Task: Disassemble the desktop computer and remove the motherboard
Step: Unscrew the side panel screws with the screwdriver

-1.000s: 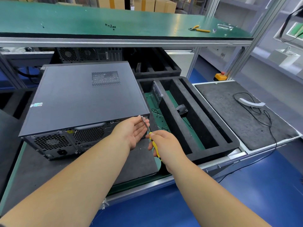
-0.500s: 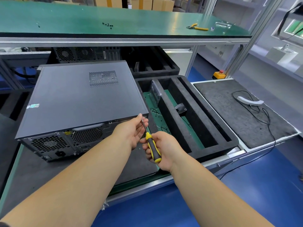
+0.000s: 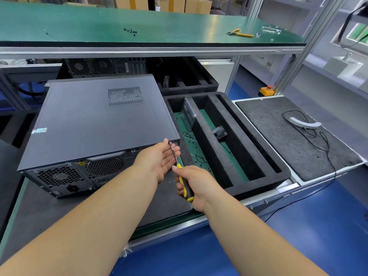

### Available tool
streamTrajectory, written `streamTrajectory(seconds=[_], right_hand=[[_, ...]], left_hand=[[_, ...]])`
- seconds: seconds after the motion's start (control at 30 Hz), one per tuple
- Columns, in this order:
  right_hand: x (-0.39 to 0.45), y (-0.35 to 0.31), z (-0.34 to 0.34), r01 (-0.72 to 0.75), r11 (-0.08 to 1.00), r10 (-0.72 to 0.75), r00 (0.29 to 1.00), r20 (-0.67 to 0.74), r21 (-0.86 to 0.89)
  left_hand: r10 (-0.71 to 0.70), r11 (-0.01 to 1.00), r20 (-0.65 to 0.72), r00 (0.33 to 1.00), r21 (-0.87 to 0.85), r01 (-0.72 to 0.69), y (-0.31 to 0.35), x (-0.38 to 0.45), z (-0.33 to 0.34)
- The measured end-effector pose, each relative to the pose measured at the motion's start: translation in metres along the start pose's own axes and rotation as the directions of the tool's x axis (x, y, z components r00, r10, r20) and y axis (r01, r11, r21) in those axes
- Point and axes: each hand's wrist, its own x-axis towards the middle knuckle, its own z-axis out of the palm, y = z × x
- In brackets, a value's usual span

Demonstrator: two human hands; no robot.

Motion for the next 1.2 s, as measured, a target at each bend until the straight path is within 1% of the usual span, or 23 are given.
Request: streamTrajectory(seconds=[0.1,0.17,0.37,0.5,0.77,0.93,1.0,1.1,1.13,1.2], right_hand=[[-0.003,-0.003,0.002,-0.109,0.984,0.102,0.993,0.05,0.141],[-0.004,-0.005,0.001,-0.133,0.979,0.122,0.99,0.077,0.157],[-0.004,-0.004,0.002,-0.054,0.995,0.048,0.996,0.07,0.086],[-0.002,-0.002,0.0,0.021,1.0,-0.022,0.998,0.064,0.012],[-0.001,-0.004,-0.01,0.053,0.995,-0.048,0.997,0.057,-0.082],[-0.004,-0.003,-0.018,0.073,0.969,-0.064,0.997,0.042,-0.237],[-0.005,-0.004,-0.018,0.064,0.975,-0.055,0.997,0.046,-0.214],[-0.006,-0.008,-0.02,0.007,0.992,-0.008,1.0,-0.007,-0.128],[-0.006,-0.009,-0.022,0.022,0.993,-0.025,0.999,-0.024,-0.117],[-0.002,-0.011,-0.029,0.149,0.974,-0.16,0.986,-0.05,-0.172]], left_hand=[[0.0,1.0,-0.012,1.0,0.02,0.001,0.001,-0.001,0.001],[0.002,1.0,-0.02,1.0,0.026,-0.002,0.001,-0.001,0.002],[0.015,0.998,-0.014,1.0,0.06,-0.014,0.0,0.005,0.004],[0.012,0.999,-0.013,1.0,0.047,-0.012,-0.002,0.008,0.006],[0.025,1.0,0.013,1.0,0.019,-0.025,-0.005,0.011,0.002],[0.04,0.999,0.031,0.999,0.025,-0.04,-0.009,0.012,-0.001],[0.036,0.999,0.062,0.997,0.004,-0.036,-0.01,0.012,-0.003],[0.039,0.999,0.085,0.996,0.002,-0.039,-0.01,0.009,-0.004],[0.051,0.998,0.084,0.995,0.024,-0.054,-0.01,0.007,-0.004],[0.092,0.987,0.109,0.99,0.125,-0.105,-0.01,0.004,-0.002]])
